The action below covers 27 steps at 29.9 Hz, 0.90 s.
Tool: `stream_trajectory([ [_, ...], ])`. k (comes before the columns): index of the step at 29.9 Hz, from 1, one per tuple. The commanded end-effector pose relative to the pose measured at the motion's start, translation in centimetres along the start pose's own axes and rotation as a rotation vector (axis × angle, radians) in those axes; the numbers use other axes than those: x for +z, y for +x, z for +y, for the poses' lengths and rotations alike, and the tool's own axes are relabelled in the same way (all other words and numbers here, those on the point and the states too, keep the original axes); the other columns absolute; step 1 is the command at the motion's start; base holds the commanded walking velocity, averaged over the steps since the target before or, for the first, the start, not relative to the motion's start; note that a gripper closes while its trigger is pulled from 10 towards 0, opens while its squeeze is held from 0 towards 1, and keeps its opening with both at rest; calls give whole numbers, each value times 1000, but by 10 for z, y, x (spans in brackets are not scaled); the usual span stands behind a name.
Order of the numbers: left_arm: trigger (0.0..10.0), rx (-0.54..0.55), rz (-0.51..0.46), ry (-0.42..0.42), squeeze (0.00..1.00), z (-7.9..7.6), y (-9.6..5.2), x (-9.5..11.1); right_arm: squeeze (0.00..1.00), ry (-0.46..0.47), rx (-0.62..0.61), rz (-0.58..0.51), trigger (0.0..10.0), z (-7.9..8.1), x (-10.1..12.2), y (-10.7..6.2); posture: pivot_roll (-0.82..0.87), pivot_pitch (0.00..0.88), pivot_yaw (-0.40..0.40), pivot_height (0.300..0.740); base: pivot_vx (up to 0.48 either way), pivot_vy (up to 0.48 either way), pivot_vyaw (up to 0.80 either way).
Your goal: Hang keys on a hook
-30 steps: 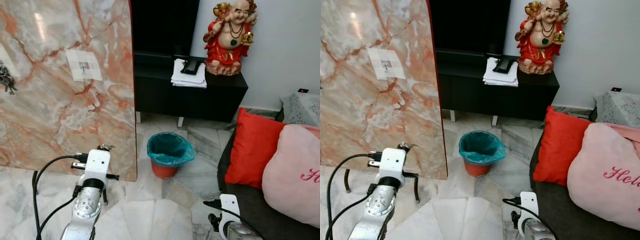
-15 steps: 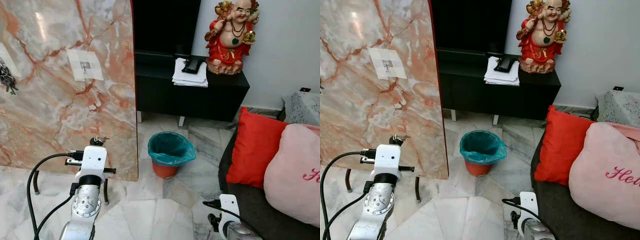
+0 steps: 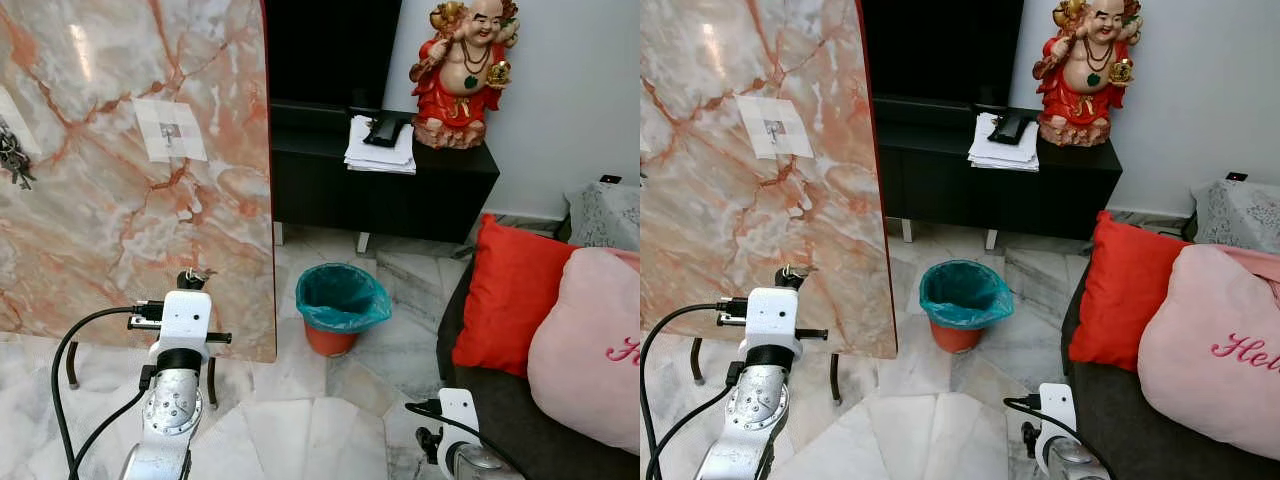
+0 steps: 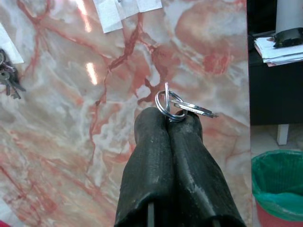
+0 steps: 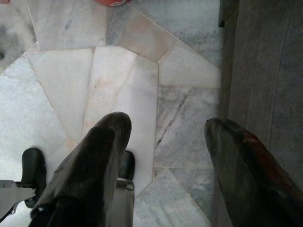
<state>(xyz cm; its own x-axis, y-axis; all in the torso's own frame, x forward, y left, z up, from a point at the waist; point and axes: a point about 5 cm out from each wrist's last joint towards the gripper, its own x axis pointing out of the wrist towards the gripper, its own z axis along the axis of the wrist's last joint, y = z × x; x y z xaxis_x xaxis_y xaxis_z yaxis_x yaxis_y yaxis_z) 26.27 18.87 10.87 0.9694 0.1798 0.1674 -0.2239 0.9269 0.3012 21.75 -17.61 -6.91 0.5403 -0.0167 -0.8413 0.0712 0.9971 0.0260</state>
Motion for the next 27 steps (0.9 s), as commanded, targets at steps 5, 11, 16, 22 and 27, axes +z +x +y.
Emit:
stream_trajectory([
  [5,10000,-35,3,-45,0,1,-4,1,0,-3,-12,-14,10000,-2,3,0,15,0,-94,740,0,0,0],
  [11,10000,-313,100,-31,0,-16,-11,-16,0,-2,-9,-16,10000,-2,4,0,15,0,-93,740,0,0,0],
  [16,10000,-607,187,146,0,-13,-24,-36,0,-3,-8,-14,10000,-2,4,0,17,0,-95,740,0,0,0],
  [22,10000,-765,157,484,0,11,-25,-42,0,-12,-5,-12,10000,-2,4,0,16,4,-96,740,0,0,0],
  [27,10000,-772,131,637,0,30,-18,-39,0,-17,-4,-11,10000,-2,4,0,16,8,-99,740,0,0,0],
])
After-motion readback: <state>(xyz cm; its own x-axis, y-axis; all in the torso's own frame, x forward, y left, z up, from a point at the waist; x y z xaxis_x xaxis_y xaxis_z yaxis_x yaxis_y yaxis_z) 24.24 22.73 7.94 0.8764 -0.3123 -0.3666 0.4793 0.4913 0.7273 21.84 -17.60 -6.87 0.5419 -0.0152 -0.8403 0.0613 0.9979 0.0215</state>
